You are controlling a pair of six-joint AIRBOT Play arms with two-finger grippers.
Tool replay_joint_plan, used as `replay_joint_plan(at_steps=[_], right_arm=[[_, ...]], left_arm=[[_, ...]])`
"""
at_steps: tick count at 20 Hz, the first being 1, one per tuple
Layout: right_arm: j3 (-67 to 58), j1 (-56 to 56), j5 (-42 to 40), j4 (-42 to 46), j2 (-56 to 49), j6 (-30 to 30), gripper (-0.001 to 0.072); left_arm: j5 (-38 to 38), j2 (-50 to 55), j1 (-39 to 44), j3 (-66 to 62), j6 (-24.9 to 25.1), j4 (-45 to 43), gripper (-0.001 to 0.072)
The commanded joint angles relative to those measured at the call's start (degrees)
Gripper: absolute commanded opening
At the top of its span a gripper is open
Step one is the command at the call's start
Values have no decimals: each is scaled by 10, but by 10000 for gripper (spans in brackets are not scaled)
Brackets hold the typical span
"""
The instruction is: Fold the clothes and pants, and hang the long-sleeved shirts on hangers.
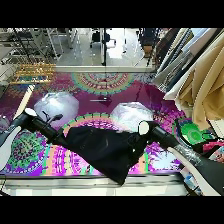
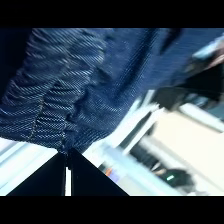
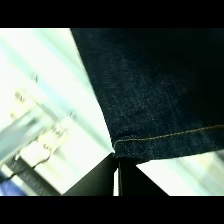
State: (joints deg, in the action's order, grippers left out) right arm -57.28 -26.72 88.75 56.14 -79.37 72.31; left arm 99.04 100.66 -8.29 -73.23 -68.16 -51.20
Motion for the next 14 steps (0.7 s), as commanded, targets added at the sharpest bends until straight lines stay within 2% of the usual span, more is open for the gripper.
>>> replay_joint_plan(at_steps=[1, 2, 3, 4, 5, 6, 8, 10, 12, 14], right_arm=[[47, -22, 15, -55, 2, -41, 24], [47, -26, 15, -65, 2, -48, 39], [47, -27, 16, -68, 2, -48, 204], [47, -27, 21, -67, 2, -50, 437], [47, -25, 21, -63, 3, -49, 457], [47, -19, 13, -52, 9, -42, 459], [62, 13, -31, -42, 33, 14, 465], [107, 62, -101, -43, 78, 69, 491], [172, 100, -170, -46, 125, 112, 633], [246, 120, -256, -86, 158, 129, 678]], left_arm=[[1, 3, 17, 0, 0, -88, 6], [-3, 3, 13, 0, 0, -97, 6], [-5, 3, 7, 0, 0, -97, 6], [-4, 3, -1, -1, 0, -97, 7], [-4, 2, -11, -4, -1, -97, 40], [-2, 2, -20, -10, -8, -97, 116], [-2, -2, -41, -29, -24, -96, 242], [-3, -13, -58, -48, -24, -96, 242], [-4, -27, -71, -68, -24, -77, 242], [-12, -44, -83, -80, -23, -10, 242]])
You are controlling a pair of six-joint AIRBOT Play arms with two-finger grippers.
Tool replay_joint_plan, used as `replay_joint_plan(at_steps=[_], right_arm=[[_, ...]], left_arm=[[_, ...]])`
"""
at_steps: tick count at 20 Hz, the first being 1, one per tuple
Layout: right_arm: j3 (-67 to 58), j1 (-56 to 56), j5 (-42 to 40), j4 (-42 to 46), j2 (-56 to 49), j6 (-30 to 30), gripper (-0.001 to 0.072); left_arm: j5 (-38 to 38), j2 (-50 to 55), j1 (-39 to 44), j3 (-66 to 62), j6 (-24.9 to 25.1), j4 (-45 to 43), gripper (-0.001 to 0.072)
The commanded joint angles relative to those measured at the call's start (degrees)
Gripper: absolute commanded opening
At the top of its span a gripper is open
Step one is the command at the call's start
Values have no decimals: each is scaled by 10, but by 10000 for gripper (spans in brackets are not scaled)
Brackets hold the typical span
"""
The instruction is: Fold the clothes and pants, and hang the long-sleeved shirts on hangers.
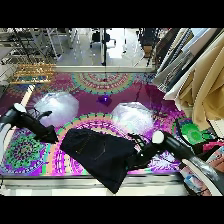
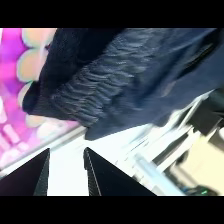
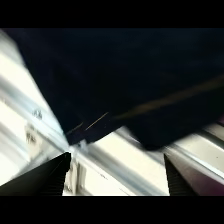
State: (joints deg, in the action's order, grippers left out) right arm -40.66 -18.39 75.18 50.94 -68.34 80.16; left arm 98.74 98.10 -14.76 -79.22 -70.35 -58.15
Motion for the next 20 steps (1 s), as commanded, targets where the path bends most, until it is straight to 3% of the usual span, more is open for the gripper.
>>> replay_joint_plan(at_steps=[1, 3, 6, 7, 8, 10, 11, 12, 13, 14, 18, 20], right_arm=[[112, 38, -165, -78, 51, 48, 698], [160, 17, -244, -178, 42, 7, 699], [174, -40, -343, -231, 23, -3, 692], [174, -60, -376, -259, 17, -9, 620], [169, -77, -403, -273, 14, -25, 460], [149, -88, -444, -251, 12, -28, 324], [135, -78, -448, -224, 12, -27, 170], [119, -57, -445, -186, 12, -27, 47], [103, -33, -435, -150, 12, -26, 26], [84, -2, -422, -109, 12, -26, 25], [9, 105, -384, 6, 12, -27, 23], [-27, 137, -327, 68, 12, -27, 22]], left_arm=[[-17, -27, -21, -21, 3, 102, 242], [-30, -41, -21, -21, 18, 181, 239], [-36, -43, -9, -21, 33, 224, 237], [-39, -43, -2, -20, 38, 222, 231], [-39, -42, 5, -20, 43, 223, 212], [-39, -42, 26, -20, 69, 222, 183], [-41, -42, 39, -20, 82, 222, 112], [-48, -42, 52, -20, 92, 222, 107], [-58, -42, 67, -20, 100, 222, 85], [-74, -42, 82, -20, 107, 222, 16], [-111, -24, 152, -18, 119, 172, 6], [-111, 4, 193, -18, 119, 135, 6]])
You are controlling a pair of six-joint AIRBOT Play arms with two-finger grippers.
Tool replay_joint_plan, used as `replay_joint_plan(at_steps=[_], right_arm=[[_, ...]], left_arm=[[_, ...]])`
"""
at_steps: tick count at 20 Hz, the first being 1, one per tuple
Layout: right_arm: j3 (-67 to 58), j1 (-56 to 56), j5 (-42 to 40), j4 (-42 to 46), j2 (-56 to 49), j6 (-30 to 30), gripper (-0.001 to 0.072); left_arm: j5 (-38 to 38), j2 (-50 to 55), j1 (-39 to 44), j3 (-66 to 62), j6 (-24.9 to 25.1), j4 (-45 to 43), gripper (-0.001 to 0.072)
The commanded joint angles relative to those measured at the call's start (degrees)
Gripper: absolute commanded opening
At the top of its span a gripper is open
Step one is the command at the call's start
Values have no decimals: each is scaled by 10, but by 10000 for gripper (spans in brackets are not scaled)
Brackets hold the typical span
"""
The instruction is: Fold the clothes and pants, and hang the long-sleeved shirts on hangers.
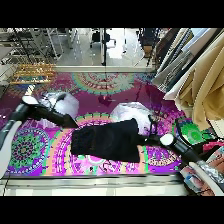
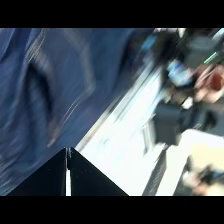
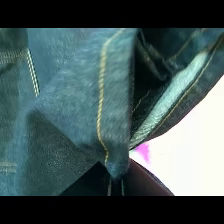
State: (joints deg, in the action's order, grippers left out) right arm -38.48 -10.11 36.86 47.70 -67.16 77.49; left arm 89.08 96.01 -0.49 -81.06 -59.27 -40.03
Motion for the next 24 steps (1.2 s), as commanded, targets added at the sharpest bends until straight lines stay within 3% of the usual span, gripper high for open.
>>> replay_joint_plan(at_steps=[1, 7, 13, 15, 18, 22, 23, 24], right_arm=[[-64, 62, 86, 130, 0, -1, 22], [-178, 26, 128, 186, 0, -1, 22], [-292, -136, 132, 188, -22, -3, 22], [-294, -157, 126, 203, -39, 23, 23], [-281, -101, 159, 249, -50, 98, 23], [-240, 25, 224, 250, -50, 119, 27], [-232, 50, 239, 250, -50, 120, 98], [-223, 75, 250, 250, -50, 121, 274]], left_arm=[[-15, 42, 69, 0, 8, -52, 6], [-73, 132, 127, 0, -43, -51, 6], [-111, 134, 126, -2, -90, -52, 5], [-106, 134, 123, -2, -98, -52, 5], [-104, 134, 111, -2, -110, -52, 5], [-104, 134, 96, -2, -111, -52, 5], [-103, 134, 94, -2, -111, -51, 5], [-102, 134, 94, -2, -111, -50, 5]])
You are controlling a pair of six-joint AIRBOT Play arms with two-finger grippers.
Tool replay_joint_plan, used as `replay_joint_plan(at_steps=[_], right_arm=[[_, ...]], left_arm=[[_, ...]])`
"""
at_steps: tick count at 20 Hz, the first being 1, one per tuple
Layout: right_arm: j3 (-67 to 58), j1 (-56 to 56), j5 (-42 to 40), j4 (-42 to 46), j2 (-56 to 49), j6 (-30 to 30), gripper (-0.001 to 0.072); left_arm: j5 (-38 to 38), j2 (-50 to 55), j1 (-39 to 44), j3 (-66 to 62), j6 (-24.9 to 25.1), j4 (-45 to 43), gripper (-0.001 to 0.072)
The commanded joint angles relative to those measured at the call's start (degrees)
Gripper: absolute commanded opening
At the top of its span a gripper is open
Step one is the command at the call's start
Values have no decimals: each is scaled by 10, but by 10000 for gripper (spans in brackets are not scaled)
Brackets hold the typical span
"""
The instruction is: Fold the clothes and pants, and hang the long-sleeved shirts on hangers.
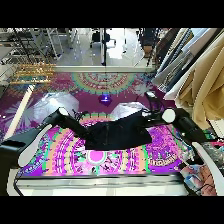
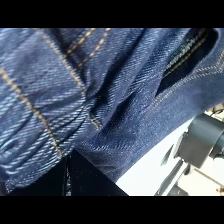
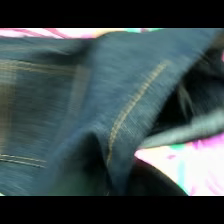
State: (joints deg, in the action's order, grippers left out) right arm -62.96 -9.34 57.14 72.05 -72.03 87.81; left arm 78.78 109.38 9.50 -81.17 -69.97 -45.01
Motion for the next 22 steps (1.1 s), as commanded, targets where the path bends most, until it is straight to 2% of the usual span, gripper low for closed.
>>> replay_joint_plan(at_steps=[1, 3, 6, 11, 13, 14, 15, 16, 17, 18, 19, 20, 22], right_arm=[[33, 95, 52, 5, -2, 18, 439], [54, 145, 54, -18, -9, 8, 485], [73, 190, 59, -108, -60, -92, 683], [73, 215, 48, -184, -167, -194, 692], [73, 220, 48, -227, -185, -250, 620], [73, 219, 47, -264, -192, -290, 614], [73, 214, 48, -304, -200, -327, 562], [73, 206, 47, -339, -210, -350, 541], [73, 196, 46, -361, -223, -357, 460], [73, 186, 46, -366, -236, -359, 412], [73, 178, 46, -362, -243, -359, 265], [73, 176, 45, -349, -242, -358, 28], [72, 179, 34, -303, -208, -326, 24]], left_arm=[[3, 0, -6, 0, -3, 0, 5], [5, 0, -6, 0, -3, 0, 6], [11, 0, -6, -1, -3, 0, 5], [34, 0, -6, -1, -3, 0, 6], [35, 0, -6, -1, -3, 0, 5], [35, 0, -6, -1, -3, 0, 6], [35, 0, -6, -1, -3, 0, 6], [35, 0, -6, -1, -3, 0, 6], [35, 0, -6, -1, -3, 0, 6], [35, 0, -6, -1, -3, 0, 6], [35, 0, -6, -1, -3, 0, 6], [35, 0, -6, -1, -3, 0, 5], [38, -2, -6, -1, -5, 0, 6]])
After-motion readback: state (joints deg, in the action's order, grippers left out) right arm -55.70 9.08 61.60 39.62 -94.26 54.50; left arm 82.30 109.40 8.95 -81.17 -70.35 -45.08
